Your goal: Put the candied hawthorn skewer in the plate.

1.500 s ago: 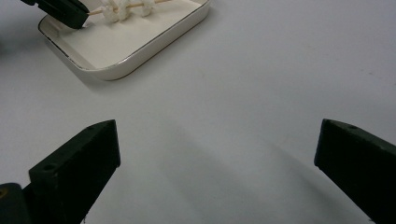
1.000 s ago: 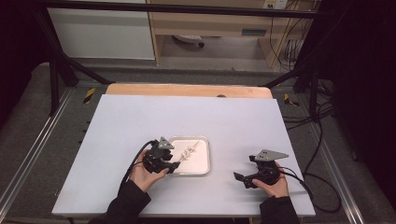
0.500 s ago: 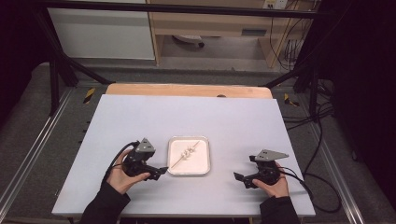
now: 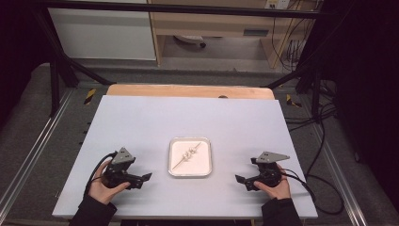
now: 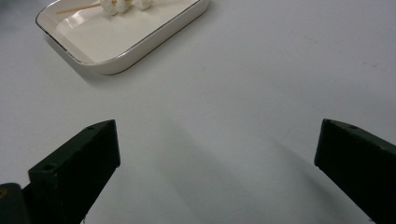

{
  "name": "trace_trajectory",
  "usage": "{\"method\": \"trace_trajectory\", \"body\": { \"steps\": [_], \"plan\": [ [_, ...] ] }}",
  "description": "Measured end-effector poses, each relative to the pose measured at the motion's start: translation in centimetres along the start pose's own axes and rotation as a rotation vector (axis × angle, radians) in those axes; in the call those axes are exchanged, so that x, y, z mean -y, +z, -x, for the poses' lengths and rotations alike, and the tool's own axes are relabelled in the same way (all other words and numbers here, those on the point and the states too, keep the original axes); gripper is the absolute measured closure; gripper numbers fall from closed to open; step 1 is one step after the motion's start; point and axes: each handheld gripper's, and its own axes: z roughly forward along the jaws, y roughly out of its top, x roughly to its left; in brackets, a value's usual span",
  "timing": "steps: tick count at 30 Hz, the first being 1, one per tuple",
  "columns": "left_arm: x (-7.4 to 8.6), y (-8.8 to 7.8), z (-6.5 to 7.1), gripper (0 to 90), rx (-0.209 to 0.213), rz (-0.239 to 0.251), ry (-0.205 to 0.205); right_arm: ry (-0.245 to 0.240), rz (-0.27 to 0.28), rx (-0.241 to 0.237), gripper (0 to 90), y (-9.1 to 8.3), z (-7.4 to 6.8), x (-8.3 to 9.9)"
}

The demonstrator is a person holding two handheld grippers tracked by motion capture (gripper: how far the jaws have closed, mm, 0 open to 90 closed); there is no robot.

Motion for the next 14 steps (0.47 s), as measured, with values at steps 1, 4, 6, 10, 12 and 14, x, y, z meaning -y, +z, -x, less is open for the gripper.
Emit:
{"method": "trace_trajectory", "body": {
  "steps": [1,4,6,10,12,14],
  "plan": [
    [0.3,0.0,-0.2,8.8,-0.004,0.002,-0.004,0.000,-0.002,-0.001,0.7,0.0,0.0,0.0],
    [0.9,-0.2,-0.7,9.4,-0.007,0.021,-0.020,0.000,-0.004,0.000,0.7,0.1,-0.1,0.1],
    [1.2,-0.3,-1.0,9.5,-0.008,0.031,-0.019,0.001,-0.007,-0.002,0.7,0.1,-0.1,0.1],
    [1.2,-0.3,-1.0,9.9,-0.007,0.041,-0.008,-0.005,-0.011,-0.004,0.7,0.2,-0.1,0.2],
    [1.3,-0.2,-0.9,10.1,-0.004,0.029,-0.003,-0.001,-0.018,-0.005,0.7,0.2,-0.1,0.2],
    [1.3,0.0,-0.8,10.3,-0.006,0.017,0.002,0.001,-0.025,-0.007,0.7,0.3,-0.2,0.2]
  ]
}}
